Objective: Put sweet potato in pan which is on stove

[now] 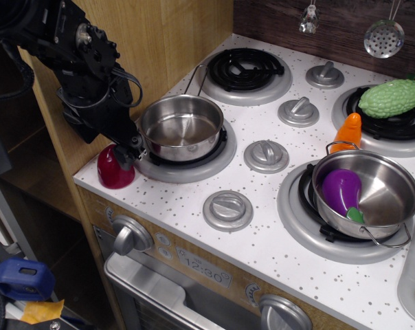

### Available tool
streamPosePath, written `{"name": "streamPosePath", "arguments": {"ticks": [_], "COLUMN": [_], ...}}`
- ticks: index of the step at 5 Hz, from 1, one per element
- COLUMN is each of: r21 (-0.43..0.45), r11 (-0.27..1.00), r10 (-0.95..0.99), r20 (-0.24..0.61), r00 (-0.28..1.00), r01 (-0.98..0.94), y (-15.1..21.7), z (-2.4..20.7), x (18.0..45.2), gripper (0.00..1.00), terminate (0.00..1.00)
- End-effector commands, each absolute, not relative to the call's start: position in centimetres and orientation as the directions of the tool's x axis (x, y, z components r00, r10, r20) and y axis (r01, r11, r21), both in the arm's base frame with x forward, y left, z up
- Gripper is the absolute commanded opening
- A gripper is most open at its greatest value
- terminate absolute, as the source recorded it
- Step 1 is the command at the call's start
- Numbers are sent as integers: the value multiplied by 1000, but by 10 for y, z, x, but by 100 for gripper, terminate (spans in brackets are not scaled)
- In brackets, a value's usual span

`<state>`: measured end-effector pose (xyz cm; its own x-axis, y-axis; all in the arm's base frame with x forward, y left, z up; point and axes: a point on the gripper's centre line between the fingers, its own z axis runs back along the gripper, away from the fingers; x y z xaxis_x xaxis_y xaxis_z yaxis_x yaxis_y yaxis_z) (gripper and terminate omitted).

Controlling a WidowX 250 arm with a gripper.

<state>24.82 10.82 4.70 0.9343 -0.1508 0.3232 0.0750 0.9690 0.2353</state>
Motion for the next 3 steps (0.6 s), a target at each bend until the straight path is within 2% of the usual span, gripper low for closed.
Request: {"name": "streamPosePath", "arguments": {"ticks": [1, 3], "r21": [235, 246], "r11": [969, 968], "r10": [-151, -127], "r20": [323, 339], "r00": [934, 932], "r01": [75, 43], "y": [108, 113], "z": [47, 30], "x": [248, 252], "gripper": [100, 100], "terminate": [0, 0]}}
